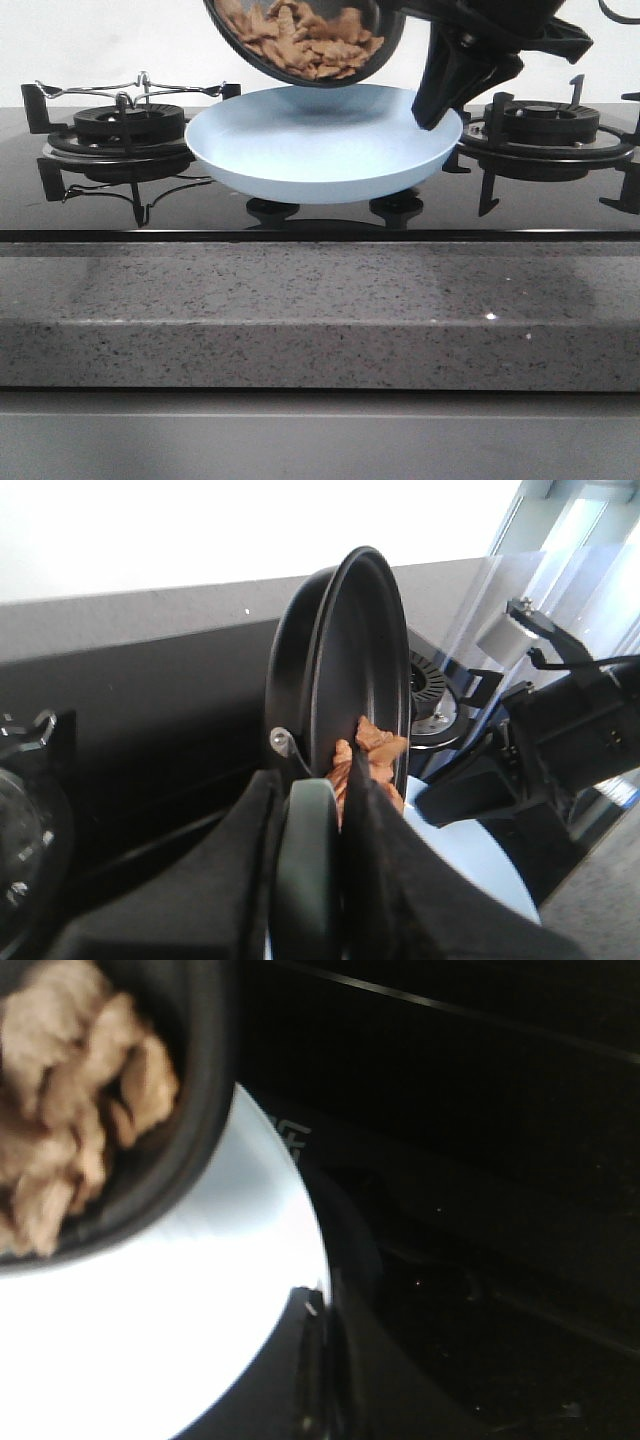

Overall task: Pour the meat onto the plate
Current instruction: 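Tilt the pan with the left gripper to pour meat onto the plate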

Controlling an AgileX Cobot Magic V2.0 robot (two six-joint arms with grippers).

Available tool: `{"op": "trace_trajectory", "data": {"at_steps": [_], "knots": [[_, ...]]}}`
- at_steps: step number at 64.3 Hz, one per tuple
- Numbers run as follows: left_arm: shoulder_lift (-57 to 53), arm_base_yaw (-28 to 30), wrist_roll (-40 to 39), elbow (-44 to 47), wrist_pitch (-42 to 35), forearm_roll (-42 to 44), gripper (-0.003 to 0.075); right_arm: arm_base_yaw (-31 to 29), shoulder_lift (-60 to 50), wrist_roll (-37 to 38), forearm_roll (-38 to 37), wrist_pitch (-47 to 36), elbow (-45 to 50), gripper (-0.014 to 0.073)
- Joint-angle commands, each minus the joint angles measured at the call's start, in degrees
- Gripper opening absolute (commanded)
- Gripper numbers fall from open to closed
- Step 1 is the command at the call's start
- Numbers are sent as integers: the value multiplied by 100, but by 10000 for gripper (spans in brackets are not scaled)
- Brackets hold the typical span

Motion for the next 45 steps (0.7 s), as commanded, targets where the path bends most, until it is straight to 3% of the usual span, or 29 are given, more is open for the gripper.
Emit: {"op": "trace_trajectory", "data": {"at_steps": [1, 28, 45], "knots": [[-183, -98, 357, -319, -149, -471, -20, -5, -234, -56, -39, -222, -134, -118], [-504, -98, 1422, -573, -192, -302, -20, -5, -234, -56, -39, -222, -134, -118], [-955, -98, 2565, -573, -122, -190, -20, -5, -234, -56, -39, -228, -134, -118]]}}
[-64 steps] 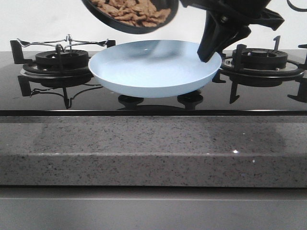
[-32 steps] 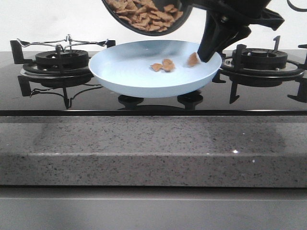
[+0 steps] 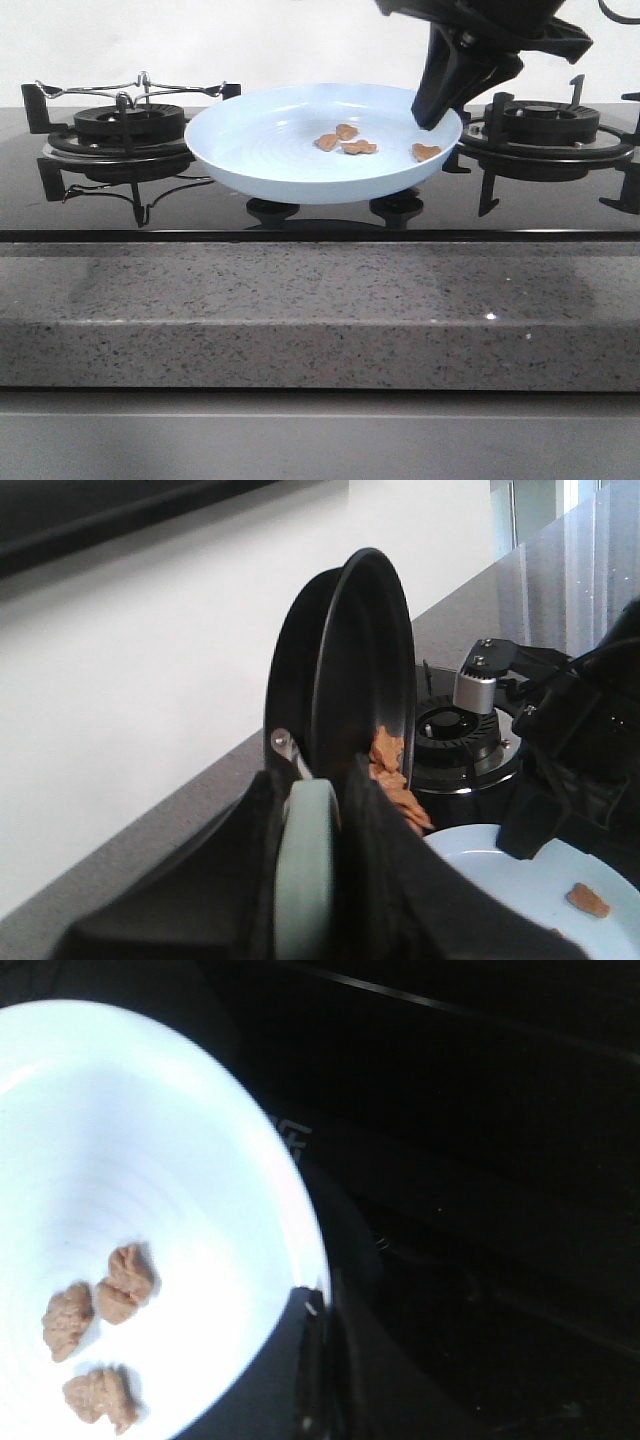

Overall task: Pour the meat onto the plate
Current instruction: 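Tilt the pan with the left gripper to pour meat onto the plate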

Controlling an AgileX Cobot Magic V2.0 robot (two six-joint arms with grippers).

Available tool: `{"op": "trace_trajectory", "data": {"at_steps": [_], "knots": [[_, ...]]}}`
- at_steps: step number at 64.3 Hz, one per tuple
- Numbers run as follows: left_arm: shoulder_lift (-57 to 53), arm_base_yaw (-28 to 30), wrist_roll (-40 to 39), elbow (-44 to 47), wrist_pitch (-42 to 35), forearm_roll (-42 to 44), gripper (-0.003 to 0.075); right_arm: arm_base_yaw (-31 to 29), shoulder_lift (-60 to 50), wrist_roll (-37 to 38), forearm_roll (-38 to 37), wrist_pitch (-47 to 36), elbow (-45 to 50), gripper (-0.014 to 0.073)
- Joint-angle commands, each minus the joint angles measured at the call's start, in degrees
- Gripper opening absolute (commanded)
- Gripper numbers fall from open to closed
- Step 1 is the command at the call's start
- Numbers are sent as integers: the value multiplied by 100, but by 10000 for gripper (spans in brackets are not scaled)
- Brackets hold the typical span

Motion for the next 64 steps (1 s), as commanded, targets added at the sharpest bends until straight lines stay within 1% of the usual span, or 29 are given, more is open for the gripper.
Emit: {"op": "trace_trajectory", "data": {"at_steps": [1, 13, 38, 50, 55, 60, 64], "knots": [[-262, -35, 374, -248, 31, -298, -20, -5, -234, -56, -39, -228, -134, -118], [-394, -35, 1015, -248, 361, -270, -20, -5, -234, -56, -39, -228, -134, -118], [-387, -35, 1005, -236, 361, -177, -20, -5, -234, -56, -39, -228, -134, -118], [-387, -35, 711, -60, 289, -159, -20, -5, -234, -56, -39, -228, -134, -118], [-375, -35, 76, -14, -38, -159, -20, -5, -234, -56, -39, -228, -134, -118], [-353, 15, -562, -14, -548, -129, -20, -5, -234, -56, -39, -228, -134, -118], [-304, 99, -862, -26, -783, -129, -20, -5, -234, -56, -39, -228, -134, -118]]}}
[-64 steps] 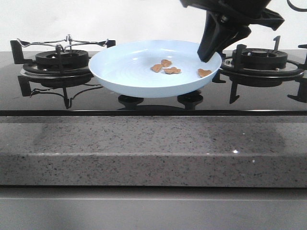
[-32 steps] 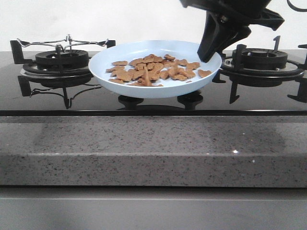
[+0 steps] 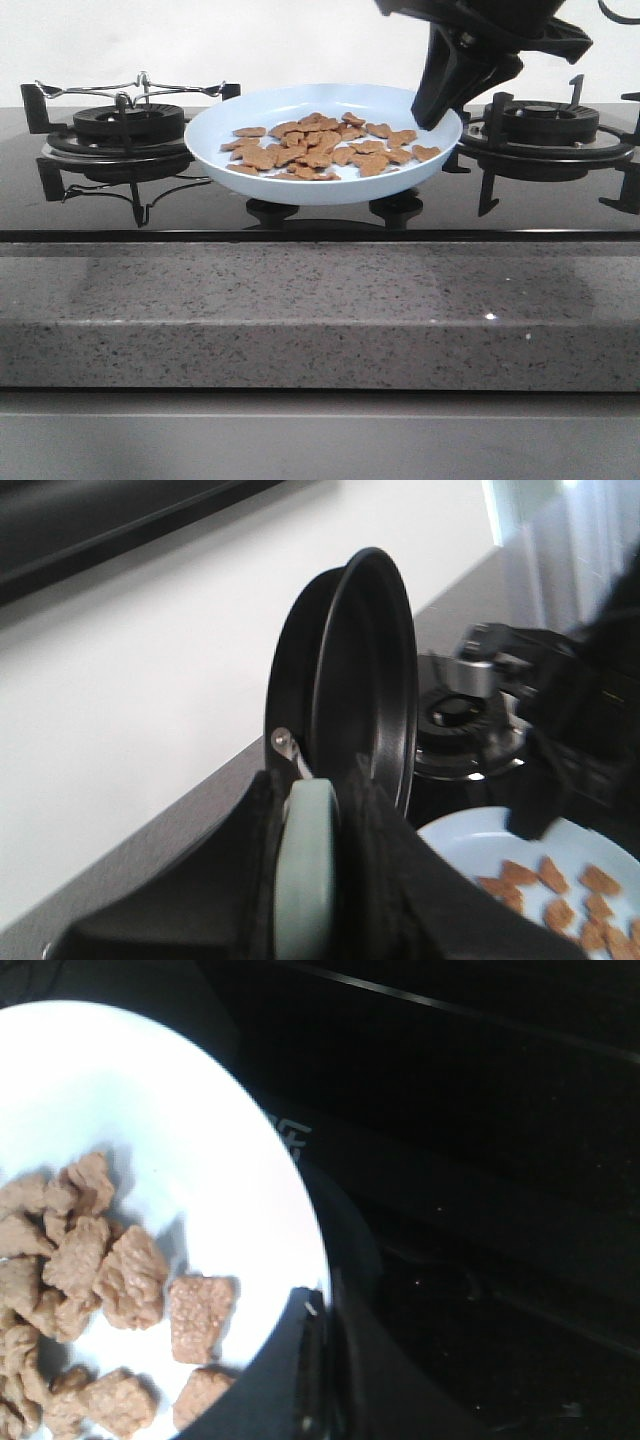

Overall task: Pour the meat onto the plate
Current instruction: 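Tilt the pan with the left gripper to pour meat onto the plate, then return the empty pan to its burner with the left gripper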

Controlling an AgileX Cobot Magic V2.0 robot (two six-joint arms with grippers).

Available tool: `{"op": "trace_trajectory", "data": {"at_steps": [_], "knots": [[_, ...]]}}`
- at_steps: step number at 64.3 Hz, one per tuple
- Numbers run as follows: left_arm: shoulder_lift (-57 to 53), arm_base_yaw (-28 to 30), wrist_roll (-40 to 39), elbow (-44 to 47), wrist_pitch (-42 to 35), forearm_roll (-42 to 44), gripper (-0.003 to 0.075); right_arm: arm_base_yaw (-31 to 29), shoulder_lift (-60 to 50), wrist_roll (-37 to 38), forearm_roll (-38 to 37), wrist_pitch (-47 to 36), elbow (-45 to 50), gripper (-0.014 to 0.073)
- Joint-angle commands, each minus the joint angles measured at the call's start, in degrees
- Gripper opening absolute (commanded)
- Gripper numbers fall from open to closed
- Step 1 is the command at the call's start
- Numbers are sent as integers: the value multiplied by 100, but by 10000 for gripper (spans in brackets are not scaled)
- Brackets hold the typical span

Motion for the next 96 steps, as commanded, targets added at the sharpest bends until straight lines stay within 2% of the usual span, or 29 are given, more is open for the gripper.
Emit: {"op": "trace_trajectory", "data": {"at_steps": [1, 8, 21, 32, 46, 59, 69, 74, 96], "knots": [[-40, 116, -661, -197, -608, -363, -20, -5, -234, -56, -39, -228, -134, -118], [147, 469, -1527, -329, -548, -299, -20, -5, -234, -56, -39, -228, -134, -118], [794, 1462, -3204, -717, 137, -299, -20, -5, -234, -56, -39, -228, -134, -118], [1387, 2178, -4140, -762, 558, -500, -20, -5, -234, -56, -39, -228, -134, -118], [2117, 2807, -4570, -762, 1582, -1419, -20, -5, -234, -56, -39, -228, -134, -118], [2806, 3051, -4582, -762, 2470, -2257, -20, -5, -234, -56, -39, -228, -134, -118], [3206, 3051, -4621, -762, 2505, -2509, -20, -5, -234, -56, -39, -228, -134, -118], [3354, 3051, -4895, -762, 2505, -2553, -20, -5, -234, -56, -39, -228, -134, -118], [3595, 3051, -5111, -762, 2644, -2341, -20, -5, -234, -56, -39, -222, -134, -118]]}}
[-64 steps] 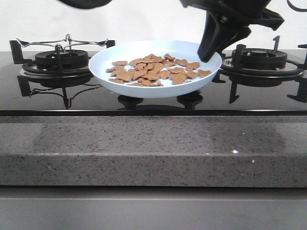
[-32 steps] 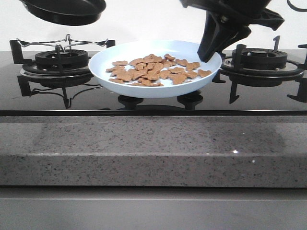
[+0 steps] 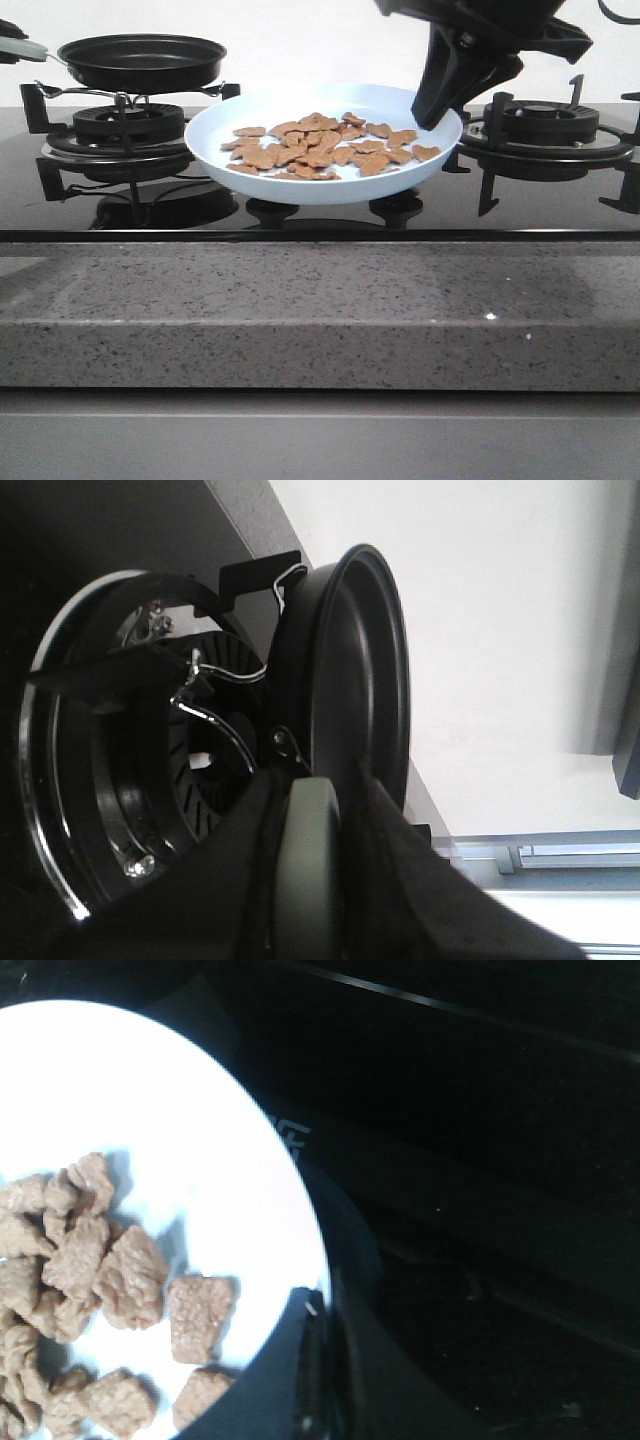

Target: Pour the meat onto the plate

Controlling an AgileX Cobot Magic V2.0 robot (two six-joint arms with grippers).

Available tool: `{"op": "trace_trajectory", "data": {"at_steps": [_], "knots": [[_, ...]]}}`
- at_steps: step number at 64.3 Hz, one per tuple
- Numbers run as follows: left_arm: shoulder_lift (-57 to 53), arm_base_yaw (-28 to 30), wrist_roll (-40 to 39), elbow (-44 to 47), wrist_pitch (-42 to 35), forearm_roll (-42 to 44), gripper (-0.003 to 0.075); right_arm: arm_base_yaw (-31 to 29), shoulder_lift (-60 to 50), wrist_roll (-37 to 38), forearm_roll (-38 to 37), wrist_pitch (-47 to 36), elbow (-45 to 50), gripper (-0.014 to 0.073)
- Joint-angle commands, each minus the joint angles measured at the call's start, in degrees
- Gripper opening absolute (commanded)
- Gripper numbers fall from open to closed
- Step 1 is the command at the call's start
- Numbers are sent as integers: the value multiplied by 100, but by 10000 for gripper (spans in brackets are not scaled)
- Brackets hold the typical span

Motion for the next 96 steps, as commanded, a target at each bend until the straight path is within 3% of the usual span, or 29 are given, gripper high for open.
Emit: {"op": "trace_trajectory", "data": {"at_steps": [1, 12, 27, 35, 55, 70, 78, 89, 96], "knots": [[-271, 30, -63, -203, 373, -335, -20, -5, -234, -56, -30, -222, -134, -118], [-271, 30, -63, -203, 365, -208, 41, -5, -234, -56, -30, -222, -134, -118], [-271, 38, -51, -203, 404, -208, 393, -5, -234, -56, -30, -222, -134, -118], [-281, 98, 103, -203, 561, -200, 524, -5, -234, -56, -30, -222, -134, -118], [-777, 821, 116, -203, 894, 841, 536, -5, -234, -56, -30, -222, -134, -118], [-1793, 980, 22, -203, 734, 2427, 536, -5, -234, -56, -30, -222, -134, -118], [-2548, 611, -268, -148, 260, 3342, 534, -5, -234, -56, -30, -222, -134, -118], [-3554, -574, -984, 22, -505, 4923, 534, -5, -234, -56, -30, -227, -134, -118], [-4050, -1466, -1870, 232, -973, 6260, 534, -5, -234, -56, -30, -227, -134, -118]]}}
